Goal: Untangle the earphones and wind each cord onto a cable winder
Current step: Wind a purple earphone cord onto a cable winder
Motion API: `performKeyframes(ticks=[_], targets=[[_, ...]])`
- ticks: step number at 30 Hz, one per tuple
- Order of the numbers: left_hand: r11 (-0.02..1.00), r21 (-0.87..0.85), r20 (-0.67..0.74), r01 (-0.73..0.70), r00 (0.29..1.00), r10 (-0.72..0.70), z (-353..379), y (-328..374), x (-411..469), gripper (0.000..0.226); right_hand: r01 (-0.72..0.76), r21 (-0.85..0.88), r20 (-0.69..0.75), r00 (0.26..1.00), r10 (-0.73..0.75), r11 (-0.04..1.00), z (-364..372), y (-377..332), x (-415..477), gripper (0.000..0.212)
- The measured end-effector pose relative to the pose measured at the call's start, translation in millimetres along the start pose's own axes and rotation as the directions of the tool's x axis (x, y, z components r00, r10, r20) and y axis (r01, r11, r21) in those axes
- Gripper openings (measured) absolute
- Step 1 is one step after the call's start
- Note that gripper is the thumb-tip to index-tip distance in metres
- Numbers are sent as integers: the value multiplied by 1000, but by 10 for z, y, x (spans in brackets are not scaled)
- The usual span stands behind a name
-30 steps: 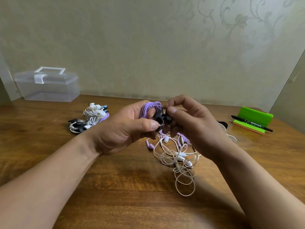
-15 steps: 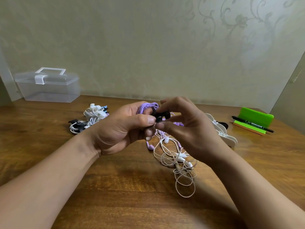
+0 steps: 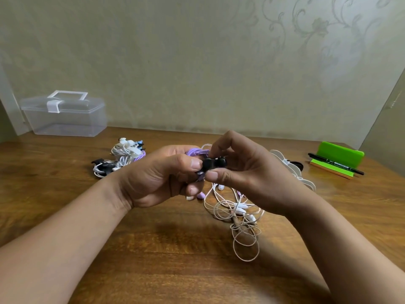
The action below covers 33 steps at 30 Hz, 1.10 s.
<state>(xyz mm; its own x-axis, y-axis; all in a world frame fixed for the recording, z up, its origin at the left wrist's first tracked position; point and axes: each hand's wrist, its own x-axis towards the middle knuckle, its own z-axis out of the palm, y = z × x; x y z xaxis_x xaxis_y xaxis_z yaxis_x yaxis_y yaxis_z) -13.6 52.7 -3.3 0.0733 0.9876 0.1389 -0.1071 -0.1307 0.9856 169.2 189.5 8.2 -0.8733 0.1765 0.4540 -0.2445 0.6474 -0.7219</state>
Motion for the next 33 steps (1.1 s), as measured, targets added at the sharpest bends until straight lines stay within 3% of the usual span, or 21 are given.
performKeyframes(ticks=[6, 13, 19, 22, 28, 33], targets=[[999, -26, -38, 28, 999, -29, 41, -1, 10, 60, -45, -183, -2, 999, 45, 982, 0, -26, -19, 26], [995, -99, -55, -27, 998, 21, 111, 31, 3, 23, -21, -88, -19, 1000, 19, 996, 46, -96, -32, 12], [996, -80, -90, -30, 996, 23, 145, 2, 50, 17, -35, -70, -198, 980, 21, 997, 143, -23, 20, 6], [995, -90, -181, -54, 983, 37, 170, -7, 80, 17, -41, -40, -220, 975, 31, 998, 136, 23, 34, 9], [993, 88, -373, -75, 922, 103, 253, -67, 150, 16, -39, -68, -257, 966, 21, 997, 108, 113, 51, 11], [947, 312, -441, -71, 872, 211, 272, -125, 170, 14, -51, -150, -276, 961, 7, 987, 143, 125, 64, 16]])
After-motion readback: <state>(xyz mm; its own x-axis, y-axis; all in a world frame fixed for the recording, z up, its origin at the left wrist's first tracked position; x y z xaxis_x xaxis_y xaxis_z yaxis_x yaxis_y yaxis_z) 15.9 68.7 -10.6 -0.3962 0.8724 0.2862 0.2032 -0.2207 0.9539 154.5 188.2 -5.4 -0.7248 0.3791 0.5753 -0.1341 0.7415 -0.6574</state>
